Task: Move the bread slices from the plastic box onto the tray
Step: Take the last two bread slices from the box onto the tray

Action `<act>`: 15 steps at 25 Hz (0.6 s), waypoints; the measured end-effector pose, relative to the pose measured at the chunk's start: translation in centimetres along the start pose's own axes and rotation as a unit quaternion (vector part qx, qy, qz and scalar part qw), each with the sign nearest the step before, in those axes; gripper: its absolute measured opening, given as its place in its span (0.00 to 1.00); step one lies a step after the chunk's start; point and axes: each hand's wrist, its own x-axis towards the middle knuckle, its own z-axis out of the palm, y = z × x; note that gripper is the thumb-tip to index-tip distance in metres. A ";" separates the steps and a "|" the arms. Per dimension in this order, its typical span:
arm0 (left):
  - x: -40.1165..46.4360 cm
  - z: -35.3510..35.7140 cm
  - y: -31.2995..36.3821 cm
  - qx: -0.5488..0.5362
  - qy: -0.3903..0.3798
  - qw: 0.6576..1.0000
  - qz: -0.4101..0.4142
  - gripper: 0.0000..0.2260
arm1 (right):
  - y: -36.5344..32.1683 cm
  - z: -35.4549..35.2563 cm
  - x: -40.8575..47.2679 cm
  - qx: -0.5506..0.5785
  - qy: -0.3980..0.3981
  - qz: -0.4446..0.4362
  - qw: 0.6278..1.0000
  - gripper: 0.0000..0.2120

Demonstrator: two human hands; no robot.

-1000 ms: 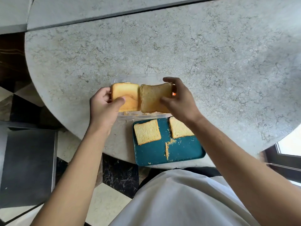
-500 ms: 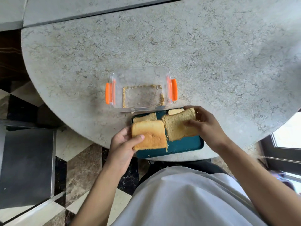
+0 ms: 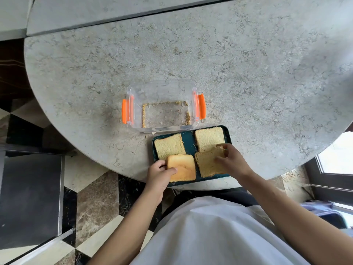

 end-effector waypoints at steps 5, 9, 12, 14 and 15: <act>-0.1 -0.6 0.0 0.088 0.008 0.996 0.014 0.15 | 0.3 -0.6 -0.1 -0.215 0.038 -0.053 0.974 0.23; -0.3 -2.0 0.2 0.221 0.030 0.973 0.059 0.21 | -0.4 -0.9 -0.5 -0.343 0.089 -0.113 0.928 0.23; -0.2 -2.2 0.8 0.244 0.066 0.963 0.097 0.20 | -1.8 -0.5 -0.4 -0.342 0.091 -0.157 0.922 0.20; -0.1 -1.8 1.4 0.239 0.079 0.960 0.118 0.21 | -3.2 0.7 -0.2 -0.319 0.050 -0.198 0.925 0.18; 0.0 -1.5 1.9 0.237 0.080 0.960 0.123 0.22 | -3.9 1.6 -0.1 -0.310 0.020 -0.213 0.926 0.18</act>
